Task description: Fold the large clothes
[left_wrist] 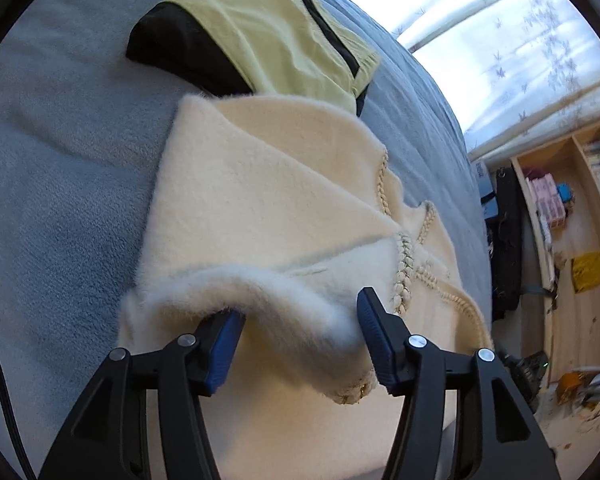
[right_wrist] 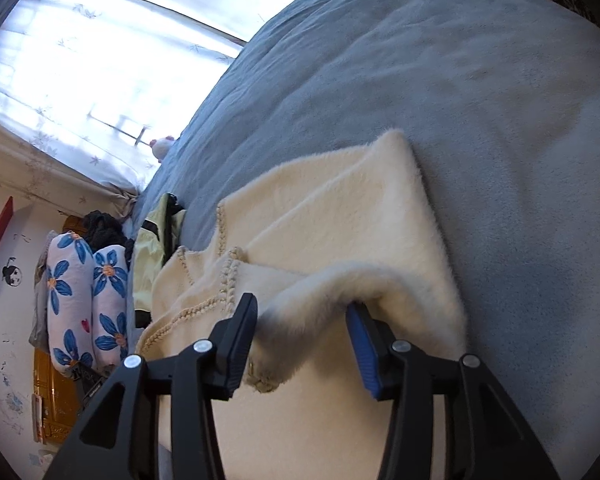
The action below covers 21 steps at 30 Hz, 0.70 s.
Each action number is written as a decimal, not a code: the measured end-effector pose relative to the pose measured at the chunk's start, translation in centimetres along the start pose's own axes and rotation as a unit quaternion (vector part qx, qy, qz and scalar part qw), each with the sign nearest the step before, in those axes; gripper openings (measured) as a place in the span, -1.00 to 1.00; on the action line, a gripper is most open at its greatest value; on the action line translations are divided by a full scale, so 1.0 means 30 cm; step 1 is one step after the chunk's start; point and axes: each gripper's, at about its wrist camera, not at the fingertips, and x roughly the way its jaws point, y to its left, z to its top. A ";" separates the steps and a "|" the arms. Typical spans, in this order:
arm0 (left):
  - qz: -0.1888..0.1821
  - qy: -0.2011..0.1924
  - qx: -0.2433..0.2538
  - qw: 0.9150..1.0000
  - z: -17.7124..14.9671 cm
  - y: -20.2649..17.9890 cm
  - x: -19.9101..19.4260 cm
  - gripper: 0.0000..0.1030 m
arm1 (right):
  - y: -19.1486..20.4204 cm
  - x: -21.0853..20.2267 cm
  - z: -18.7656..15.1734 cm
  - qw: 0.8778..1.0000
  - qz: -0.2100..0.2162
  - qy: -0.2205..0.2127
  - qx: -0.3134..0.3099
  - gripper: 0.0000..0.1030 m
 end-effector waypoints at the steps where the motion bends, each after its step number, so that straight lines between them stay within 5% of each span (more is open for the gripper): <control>1: 0.005 -0.002 0.013 1.000 -0.005 -0.016 -0.011 0.08 | 0.001 -0.013 -0.002 1.000 0.015 -0.006 0.000 0.17; 4: 0.011 -0.017 0.042 0.999 -0.017 -0.050 -0.054 0.08 | 0.025 -0.054 -0.006 0.999 0.041 -0.024 -0.011 0.47; 11: 0.067 -0.032 0.108 0.991 -0.044 -0.106 -0.099 0.20 | 0.121 -0.069 -0.048 0.992 -0.026 -0.021 -0.121 0.48; 14: 0.080 -0.042 0.135 0.987 -0.063 -0.120 -0.133 0.37 | 0.113 -0.049 -0.060 0.991 -0.041 -0.011 -0.130 0.48; 21: 0.112 -0.036 0.174 0.978 -0.054 -0.111 -0.112 0.41 | 0.063 -0.001 -0.011 0.987 -0.090 -0.026 -0.130 0.47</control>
